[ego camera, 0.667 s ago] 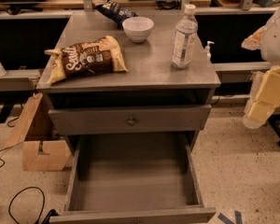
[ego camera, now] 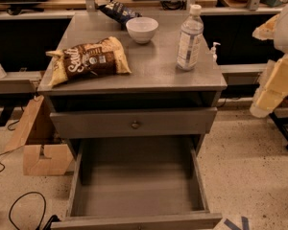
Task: Place blue plastic bottle into middle drawer
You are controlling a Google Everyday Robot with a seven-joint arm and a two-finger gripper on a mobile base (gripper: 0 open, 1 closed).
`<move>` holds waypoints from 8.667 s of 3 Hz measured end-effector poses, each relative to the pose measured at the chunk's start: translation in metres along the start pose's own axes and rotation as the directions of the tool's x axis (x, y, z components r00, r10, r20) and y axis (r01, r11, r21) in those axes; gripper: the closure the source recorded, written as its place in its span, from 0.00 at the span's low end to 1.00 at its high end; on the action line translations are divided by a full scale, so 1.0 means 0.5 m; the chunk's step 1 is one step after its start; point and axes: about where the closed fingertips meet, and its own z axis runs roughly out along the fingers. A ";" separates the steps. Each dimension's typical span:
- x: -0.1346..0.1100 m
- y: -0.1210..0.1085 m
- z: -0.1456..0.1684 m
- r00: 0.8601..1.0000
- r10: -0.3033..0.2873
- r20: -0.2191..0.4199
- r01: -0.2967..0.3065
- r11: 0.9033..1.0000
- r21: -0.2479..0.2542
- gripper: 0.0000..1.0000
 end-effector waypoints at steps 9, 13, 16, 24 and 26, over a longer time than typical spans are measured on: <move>-0.191 -0.501 0.256 0.367 0.148 0.918 -0.381 0.925 0.003 0.00; -0.264 -0.371 0.328 0.430 0.194 0.882 -0.390 0.921 -0.012 0.65; -0.263 -0.363 0.329 0.433 0.201 0.879 -0.399 0.917 -0.013 1.00; -0.238 0.023 0.385 0.358 0.272 0.893 -0.202 0.957 -0.210 1.00; -0.309 0.146 0.678 0.335 0.291 0.896 -0.001 0.951 -0.309 1.00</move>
Offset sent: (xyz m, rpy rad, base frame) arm 0.1398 -0.0522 0.0763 0.5421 -0.4647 -0.0874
